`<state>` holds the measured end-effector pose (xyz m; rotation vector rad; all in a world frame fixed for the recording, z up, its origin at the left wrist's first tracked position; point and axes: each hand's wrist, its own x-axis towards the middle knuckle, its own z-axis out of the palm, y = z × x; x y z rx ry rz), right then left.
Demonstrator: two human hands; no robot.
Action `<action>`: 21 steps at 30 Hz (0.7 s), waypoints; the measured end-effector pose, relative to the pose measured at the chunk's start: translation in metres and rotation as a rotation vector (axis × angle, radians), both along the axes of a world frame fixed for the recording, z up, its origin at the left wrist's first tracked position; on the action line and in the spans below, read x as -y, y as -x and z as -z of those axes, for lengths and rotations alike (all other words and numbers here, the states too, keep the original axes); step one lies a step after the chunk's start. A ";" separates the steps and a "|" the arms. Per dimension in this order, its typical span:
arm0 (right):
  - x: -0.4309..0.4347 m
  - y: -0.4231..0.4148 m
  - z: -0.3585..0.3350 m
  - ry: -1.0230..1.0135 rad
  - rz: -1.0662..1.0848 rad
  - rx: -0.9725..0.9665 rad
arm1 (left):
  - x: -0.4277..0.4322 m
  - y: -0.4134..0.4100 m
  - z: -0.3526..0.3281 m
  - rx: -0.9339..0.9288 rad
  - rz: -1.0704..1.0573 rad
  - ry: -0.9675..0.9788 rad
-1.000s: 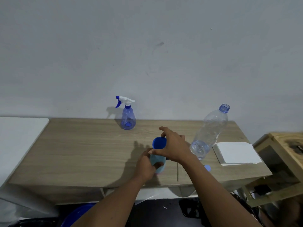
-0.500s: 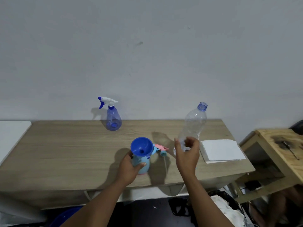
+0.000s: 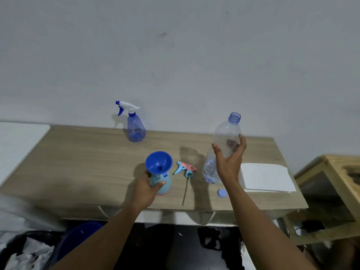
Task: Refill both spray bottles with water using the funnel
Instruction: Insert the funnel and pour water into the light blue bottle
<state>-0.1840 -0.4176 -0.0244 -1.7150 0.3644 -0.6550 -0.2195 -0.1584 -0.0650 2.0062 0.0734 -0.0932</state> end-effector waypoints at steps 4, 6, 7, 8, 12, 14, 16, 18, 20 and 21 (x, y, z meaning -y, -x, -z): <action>0.010 -0.005 -0.001 0.036 -0.042 0.034 | 0.004 0.002 -0.003 -0.002 -0.017 0.008; 0.010 -0.004 -0.010 0.074 -0.083 0.074 | 0.006 0.004 -0.005 0.018 -0.047 0.053; 0.010 -0.003 -0.017 0.111 -0.108 0.094 | 0.007 0.006 -0.006 0.036 -0.065 0.078; 0.010 -0.002 -0.024 0.156 -0.131 0.117 | 0.008 0.007 -0.007 0.055 -0.078 0.104; 0.009 0.005 -0.054 0.313 -0.240 0.172 | 0.008 0.010 -0.007 0.150 -0.099 0.161; 0.006 0.009 -0.066 0.399 -0.323 0.163 | 0.011 0.010 -0.013 0.148 -0.131 0.173; 0.001 0.015 -0.072 0.497 -0.418 0.132 | 0.015 0.011 -0.020 0.151 -0.172 0.204; -0.005 0.019 -0.072 0.599 -0.514 0.069 | 0.016 0.011 -0.025 0.166 -0.187 0.212; -0.009 0.023 -0.067 0.720 -0.597 -0.007 | 0.015 0.009 -0.027 0.192 -0.168 0.189; -0.011 0.025 -0.064 0.782 -0.634 -0.041 | 0.014 0.009 -0.028 0.210 -0.157 0.174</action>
